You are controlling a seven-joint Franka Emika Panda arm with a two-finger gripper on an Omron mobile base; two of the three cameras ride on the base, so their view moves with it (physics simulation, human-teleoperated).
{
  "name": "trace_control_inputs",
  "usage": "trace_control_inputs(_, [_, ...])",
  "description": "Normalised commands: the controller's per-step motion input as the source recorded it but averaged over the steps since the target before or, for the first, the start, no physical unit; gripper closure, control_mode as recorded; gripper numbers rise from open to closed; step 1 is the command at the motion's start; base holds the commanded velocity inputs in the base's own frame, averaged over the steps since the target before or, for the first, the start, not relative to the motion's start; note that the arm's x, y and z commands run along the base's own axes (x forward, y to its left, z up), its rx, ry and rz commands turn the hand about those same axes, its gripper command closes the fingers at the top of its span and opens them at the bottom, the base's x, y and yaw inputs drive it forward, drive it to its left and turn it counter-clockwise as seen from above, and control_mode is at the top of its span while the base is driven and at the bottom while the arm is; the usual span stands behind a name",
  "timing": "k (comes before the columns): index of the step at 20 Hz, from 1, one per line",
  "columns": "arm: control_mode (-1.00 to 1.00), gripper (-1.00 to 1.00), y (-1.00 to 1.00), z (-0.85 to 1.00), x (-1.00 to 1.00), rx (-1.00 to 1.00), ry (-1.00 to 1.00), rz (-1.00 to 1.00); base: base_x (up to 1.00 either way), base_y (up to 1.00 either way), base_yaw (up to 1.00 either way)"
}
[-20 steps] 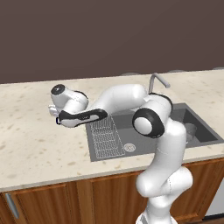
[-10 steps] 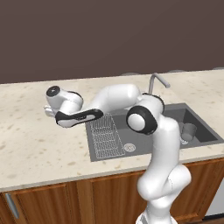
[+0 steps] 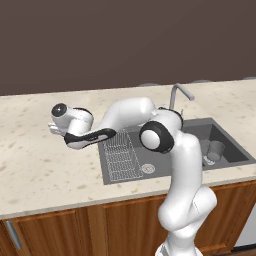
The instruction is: Move any existing items from the left basin to the right basin for drying. Then move the mug from the counter to the left basin of the sink for washing.
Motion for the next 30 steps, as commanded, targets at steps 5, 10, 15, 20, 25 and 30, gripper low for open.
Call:
trace_control_inputs(5, [-1.00,-1.00,0.04,0.00,0.10,0.00,-0.04,0.05,0.00,0.00,0.00])
trace_control_inputs(10, [-1.00,-1.00,0.12,0.00,0.14,0.00,0.00,0.04,0.00,0.00,0.00])
trace_control_inputs(15, [-1.00,-1.00,0.14,-0.01,0.19,0.00,0.00,0.03,0.00,0.00,0.00])
trace_control_inputs(20, [-1.00,-1.00,0.04,-0.03,0.17,0.00,0.00,0.01,0.00,0.00,0.00])
trace_control_inputs(25, [-1.00,-1.00,0.02,-0.04,0.11,0.00,0.00,0.00,0.00,0.00,0.00])
trace_control_inputs(30, [-1.00,-1.00,0.02,-0.08,0.10,0.00,0.00,0.00,0.00,0.00,0.00])
